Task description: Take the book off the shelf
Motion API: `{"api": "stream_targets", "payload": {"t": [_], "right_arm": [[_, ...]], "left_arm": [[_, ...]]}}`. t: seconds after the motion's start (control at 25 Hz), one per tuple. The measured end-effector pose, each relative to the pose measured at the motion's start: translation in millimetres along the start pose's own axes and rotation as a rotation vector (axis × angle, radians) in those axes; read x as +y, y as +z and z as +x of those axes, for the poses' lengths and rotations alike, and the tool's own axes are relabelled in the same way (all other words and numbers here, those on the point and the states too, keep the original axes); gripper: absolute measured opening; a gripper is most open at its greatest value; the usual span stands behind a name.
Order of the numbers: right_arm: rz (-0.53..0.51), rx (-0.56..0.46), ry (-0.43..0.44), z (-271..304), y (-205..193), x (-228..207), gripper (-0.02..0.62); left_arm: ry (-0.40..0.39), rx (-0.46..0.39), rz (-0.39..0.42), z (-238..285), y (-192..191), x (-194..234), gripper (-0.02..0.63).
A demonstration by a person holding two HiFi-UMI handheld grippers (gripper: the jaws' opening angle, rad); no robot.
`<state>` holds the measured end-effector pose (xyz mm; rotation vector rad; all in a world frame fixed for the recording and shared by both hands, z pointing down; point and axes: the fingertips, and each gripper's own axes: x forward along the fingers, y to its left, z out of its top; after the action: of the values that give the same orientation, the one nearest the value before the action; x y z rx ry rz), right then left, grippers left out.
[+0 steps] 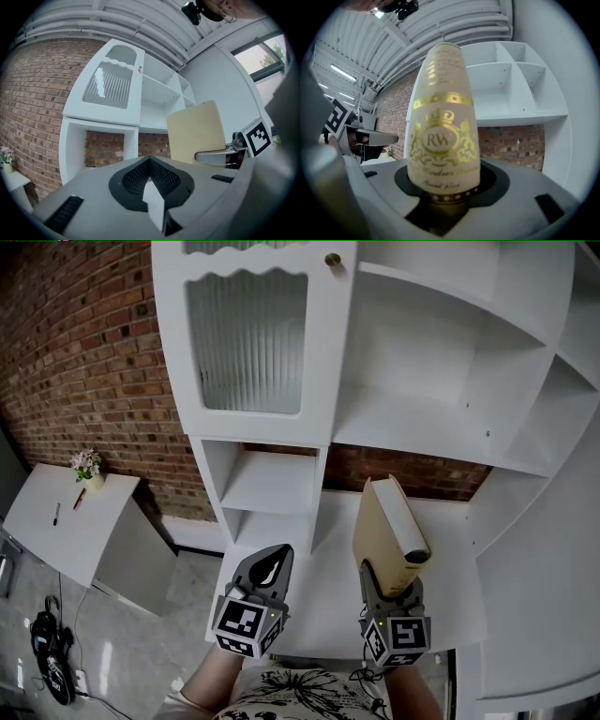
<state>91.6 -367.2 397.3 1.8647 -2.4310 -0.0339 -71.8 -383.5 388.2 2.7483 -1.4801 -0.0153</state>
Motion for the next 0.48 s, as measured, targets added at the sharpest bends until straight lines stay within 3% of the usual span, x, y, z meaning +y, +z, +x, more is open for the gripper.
{"api": "stream_targets", "payload": {"t": [0.48], "right_arm": [[0.019, -0.025, -0.018, 0.4, 2.4, -8.3, 0.221]], "left_arm": [[-0.013, 0.000, -0.008, 6.0, -3.5, -5.7, 0.012]]}}
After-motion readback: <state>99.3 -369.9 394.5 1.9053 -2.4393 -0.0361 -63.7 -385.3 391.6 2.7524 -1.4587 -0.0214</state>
